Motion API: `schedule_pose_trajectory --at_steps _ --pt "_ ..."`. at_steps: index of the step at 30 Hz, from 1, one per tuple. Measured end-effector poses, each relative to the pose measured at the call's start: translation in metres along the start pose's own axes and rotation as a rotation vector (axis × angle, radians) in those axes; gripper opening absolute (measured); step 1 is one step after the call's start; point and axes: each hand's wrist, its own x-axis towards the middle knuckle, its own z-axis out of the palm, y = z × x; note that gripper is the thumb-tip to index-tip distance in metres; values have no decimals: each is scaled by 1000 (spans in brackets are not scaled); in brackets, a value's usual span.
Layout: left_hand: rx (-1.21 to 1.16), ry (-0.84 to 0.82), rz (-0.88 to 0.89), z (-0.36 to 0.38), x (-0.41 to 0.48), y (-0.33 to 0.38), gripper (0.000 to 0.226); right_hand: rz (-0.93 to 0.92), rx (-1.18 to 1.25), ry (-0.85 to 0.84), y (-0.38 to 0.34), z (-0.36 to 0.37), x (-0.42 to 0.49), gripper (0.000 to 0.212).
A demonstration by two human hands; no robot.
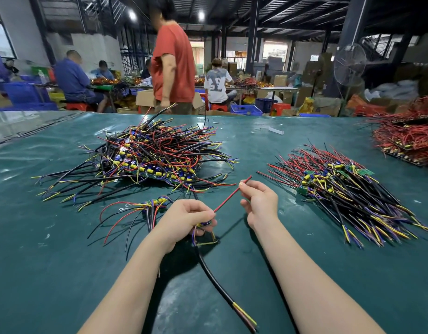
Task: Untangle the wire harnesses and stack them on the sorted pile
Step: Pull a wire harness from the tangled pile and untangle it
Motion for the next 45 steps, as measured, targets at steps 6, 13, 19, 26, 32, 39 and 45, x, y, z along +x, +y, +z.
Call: schedule_pose_trajectory --at_steps 6,13,19,26,32,39,45 --pt "-1 -43 -16 -4 0 1 21 46 129 17 -2 -5 8 20" --pt "22 47 -36 1 2 1 23 82 289 52 -2 -5 14 25" --pt "62 79 -39 6 4 -1 23 199 540 15 -3 -10 17 28" --pt "-109 152 -47 2 6 -1 25 121 321 25 1 -8 16 25" --pt "-165 276 -46 -3 7 -2 26 17 -40 -206 15 13 -4 29" --pt "-145 304 -38 2 8 -2 20 -18 -161 -422 21 19 -18 23" --pt "-100 240 -30 1 7 -1 22 101 112 -166 6 7 -2 19"
